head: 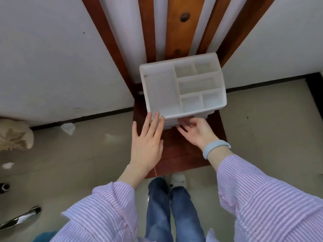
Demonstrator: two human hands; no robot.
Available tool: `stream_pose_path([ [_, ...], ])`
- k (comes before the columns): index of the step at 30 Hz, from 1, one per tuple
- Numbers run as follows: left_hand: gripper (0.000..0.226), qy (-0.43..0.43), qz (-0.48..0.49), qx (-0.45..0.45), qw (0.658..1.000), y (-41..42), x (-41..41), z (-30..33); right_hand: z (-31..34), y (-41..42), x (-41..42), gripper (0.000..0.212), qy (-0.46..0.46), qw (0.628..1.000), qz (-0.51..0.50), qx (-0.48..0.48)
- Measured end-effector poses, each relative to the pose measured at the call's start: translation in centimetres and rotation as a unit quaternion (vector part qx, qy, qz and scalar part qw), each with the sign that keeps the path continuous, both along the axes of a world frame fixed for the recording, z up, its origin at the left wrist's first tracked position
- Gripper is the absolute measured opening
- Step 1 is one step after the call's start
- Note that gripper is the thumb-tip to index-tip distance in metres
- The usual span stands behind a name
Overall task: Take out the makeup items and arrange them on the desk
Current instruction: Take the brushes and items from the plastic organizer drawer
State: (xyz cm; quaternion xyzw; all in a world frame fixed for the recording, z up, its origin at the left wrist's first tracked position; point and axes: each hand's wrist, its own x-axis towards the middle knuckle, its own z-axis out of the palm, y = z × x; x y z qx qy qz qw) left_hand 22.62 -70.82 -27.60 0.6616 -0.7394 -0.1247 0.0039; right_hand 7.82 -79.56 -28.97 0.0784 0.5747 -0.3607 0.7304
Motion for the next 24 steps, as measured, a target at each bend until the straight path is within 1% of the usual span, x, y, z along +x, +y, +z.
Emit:
stream_pose_path([
  [2, 0.067, 0.004, -0.004, -0.012, 1.0, -0.1, 0.2, -0.2, -0.3, 0.5, -0.3, 0.029, -0.007, 1.0, 0.0, -0.01],
  [5, 0.053, 0.015, 0.01, -0.005, 1.0, -0.2, 0.1, -0.1, -0.5, 1.9, -0.6, 0.031, -0.011, 1.0, 0.001, -0.016],
  [8, 0.056, 0.039, 0.021, 0.009, 0.999, -0.2, 0.0, 0.0, -0.6, 3.9, -0.9, 0.032, -0.01, 1.0, 0.005, -0.014],
  [11, 0.055, 0.054, 0.043, -0.003, 0.998, 0.0, -0.2, 0.0, -0.7, 5.9, -1.7, 0.03, -0.01, 1.0, 0.013, -0.003],
  [13, 0.053, 0.07, 0.051, -0.027, 0.996, 0.6, -0.3, -0.2, -0.7, 7.0, -2.2, 0.03, -0.004, 1.0, 0.021, 0.005],
  [17, 0.035, 0.056, -0.031, -0.112, 0.992, 3.3, -1.1, -1.4, -0.7, 8.6, -2.9, 0.03, 0.006, 0.999, 0.043, 0.02],
  [19, 0.027, 0.058, -0.027, -0.129, 0.99, 3.8, -1.8, -1.9, -0.7, 9.2, -3.4, 0.029, 0.009, 0.998, 0.05, 0.027],
  [21, 0.014, 0.071, -0.012, -0.145, 0.987, 4.0, -2.4, -2.3, -0.6, 9.8, -4.0, 0.028, 0.01, 0.998, 0.056, 0.03],
  [24, 0.012, 0.068, -0.002, -0.16, 0.985, 4.0, -3.0, -2.5, -0.2, 10.3, -5.2, 0.03, 0.015, 0.995, 0.095, 0.016],
])
